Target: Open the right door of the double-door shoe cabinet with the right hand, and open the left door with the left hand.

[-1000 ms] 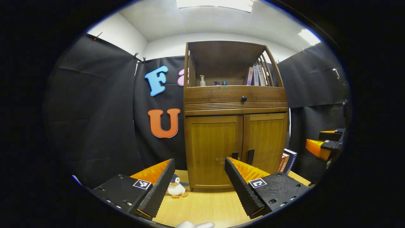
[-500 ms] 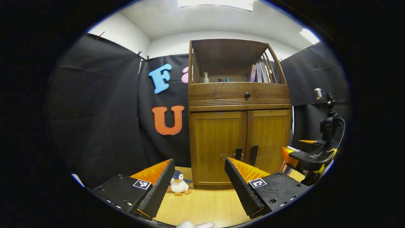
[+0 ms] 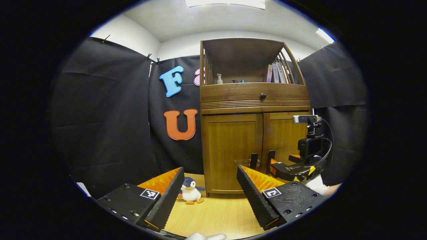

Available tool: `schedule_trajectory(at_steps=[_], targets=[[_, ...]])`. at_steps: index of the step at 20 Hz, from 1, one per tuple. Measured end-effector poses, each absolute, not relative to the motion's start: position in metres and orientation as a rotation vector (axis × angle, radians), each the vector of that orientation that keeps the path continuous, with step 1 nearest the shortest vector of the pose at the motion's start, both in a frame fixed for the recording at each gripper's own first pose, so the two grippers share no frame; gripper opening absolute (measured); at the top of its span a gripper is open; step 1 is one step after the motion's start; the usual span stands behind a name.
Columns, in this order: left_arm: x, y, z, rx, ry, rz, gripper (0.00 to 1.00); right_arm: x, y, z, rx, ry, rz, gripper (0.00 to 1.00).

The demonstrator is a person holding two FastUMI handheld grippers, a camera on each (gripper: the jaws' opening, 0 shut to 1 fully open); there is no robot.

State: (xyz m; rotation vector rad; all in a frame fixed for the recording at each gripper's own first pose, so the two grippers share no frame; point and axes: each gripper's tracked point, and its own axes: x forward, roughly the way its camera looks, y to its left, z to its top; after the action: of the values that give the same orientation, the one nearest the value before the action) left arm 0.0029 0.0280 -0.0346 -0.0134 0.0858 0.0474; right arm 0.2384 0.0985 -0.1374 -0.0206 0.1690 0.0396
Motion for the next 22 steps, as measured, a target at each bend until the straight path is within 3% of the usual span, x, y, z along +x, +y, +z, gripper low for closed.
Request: schedule_trajectory(at_steps=[4, 10, 14, 17, 18, 22], targets=[[0.006, 0.029, -0.043, -0.013, 0.108, 0.072, 0.96, 0.277, 0.107, -0.151, -0.046, 0.171, 0.026, 1.0], [0.011, 0.036, -0.05, -0.019, 0.129, 0.098, 0.96, 0.305, 0.107, -0.158, -0.045, 0.179, 0.016, 0.87], [0.014, 0.039, -0.053, -0.026, 0.139, 0.099, 0.96, 0.309, 0.112, -0.159, -0.039, 0.18, 0.023, 0.64], [0.014, 0.044, -0.052, -0.031, 0.14, 0.104, 0.96, 0.311, 0.117, -0.162, -0.047, 0.178, 0.013, 0.39], [0.012, 0.045, -0.052, -0.032, 0.14, 0.105, 1.0, 0.309, 0.116, -0.161, -0.045, 0.18, 0.013, 0.39], [0.005, 0.052, -0.048, -0.028, 0.133, 0.117, 0.96, 0.301, 0.115, -0.161, -0.033, 0.208, 0.026, 0.34]])
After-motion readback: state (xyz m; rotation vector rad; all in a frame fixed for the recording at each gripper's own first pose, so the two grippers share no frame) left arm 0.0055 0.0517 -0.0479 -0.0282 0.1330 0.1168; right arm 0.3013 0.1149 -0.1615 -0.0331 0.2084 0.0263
